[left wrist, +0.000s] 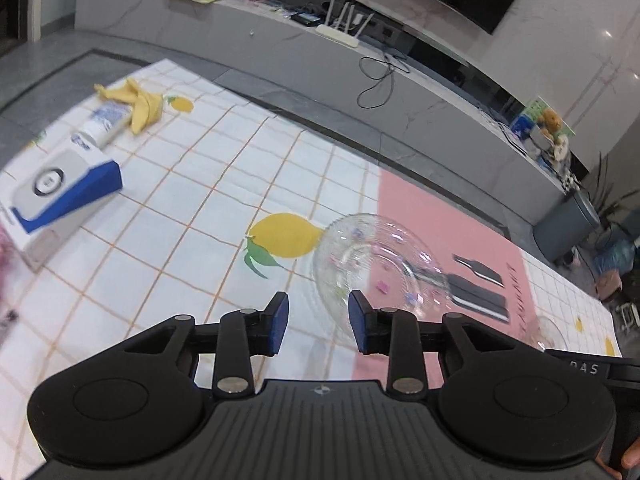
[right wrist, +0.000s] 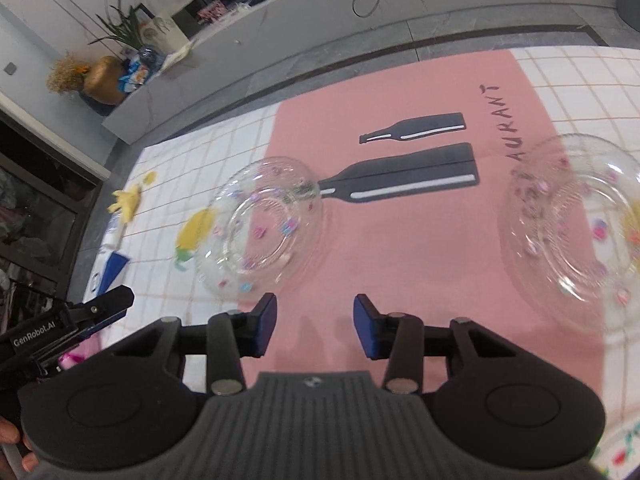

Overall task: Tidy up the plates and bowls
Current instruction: 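Reach the right gripper to the rim of a clear glass plate, then close the right gripper on the glass plate rim and lift it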

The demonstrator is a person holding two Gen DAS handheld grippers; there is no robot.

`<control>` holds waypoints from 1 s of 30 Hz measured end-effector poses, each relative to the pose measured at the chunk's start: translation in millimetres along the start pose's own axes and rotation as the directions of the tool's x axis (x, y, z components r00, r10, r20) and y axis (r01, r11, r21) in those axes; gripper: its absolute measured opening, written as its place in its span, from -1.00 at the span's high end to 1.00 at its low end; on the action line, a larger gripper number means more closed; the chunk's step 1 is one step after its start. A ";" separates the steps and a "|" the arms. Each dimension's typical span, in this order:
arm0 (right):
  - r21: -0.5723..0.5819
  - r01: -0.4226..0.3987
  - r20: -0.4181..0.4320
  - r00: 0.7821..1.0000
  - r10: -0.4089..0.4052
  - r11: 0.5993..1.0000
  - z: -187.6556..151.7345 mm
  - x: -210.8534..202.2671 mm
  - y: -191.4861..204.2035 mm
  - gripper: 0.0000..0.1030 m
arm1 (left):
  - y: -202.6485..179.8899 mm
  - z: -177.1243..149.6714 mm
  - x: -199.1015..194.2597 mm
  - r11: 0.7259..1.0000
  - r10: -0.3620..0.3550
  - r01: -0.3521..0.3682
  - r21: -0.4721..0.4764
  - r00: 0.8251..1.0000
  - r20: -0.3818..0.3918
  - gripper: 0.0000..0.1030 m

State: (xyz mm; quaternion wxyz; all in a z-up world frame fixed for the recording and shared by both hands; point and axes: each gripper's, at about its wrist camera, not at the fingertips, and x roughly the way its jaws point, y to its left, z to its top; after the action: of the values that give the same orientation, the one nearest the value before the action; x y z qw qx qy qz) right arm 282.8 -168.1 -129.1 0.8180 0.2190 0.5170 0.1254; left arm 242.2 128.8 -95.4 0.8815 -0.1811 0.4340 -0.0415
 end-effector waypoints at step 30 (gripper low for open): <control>0.126 -0.117 0.085 0.991 0.106 0.985 26.6 65.3 -19.4 0.89 | -2.3 -3.3 64.7 0.999 -0.032 0.032 0.031 0.999 0.004 0.72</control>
State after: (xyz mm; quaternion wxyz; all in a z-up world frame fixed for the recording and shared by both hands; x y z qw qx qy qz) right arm 334.7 -162.9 -180.4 0.8131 0.3055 0.4787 0.1282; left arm 279.9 110.8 -144.9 0.8845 -0.1745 0.4281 -0.0618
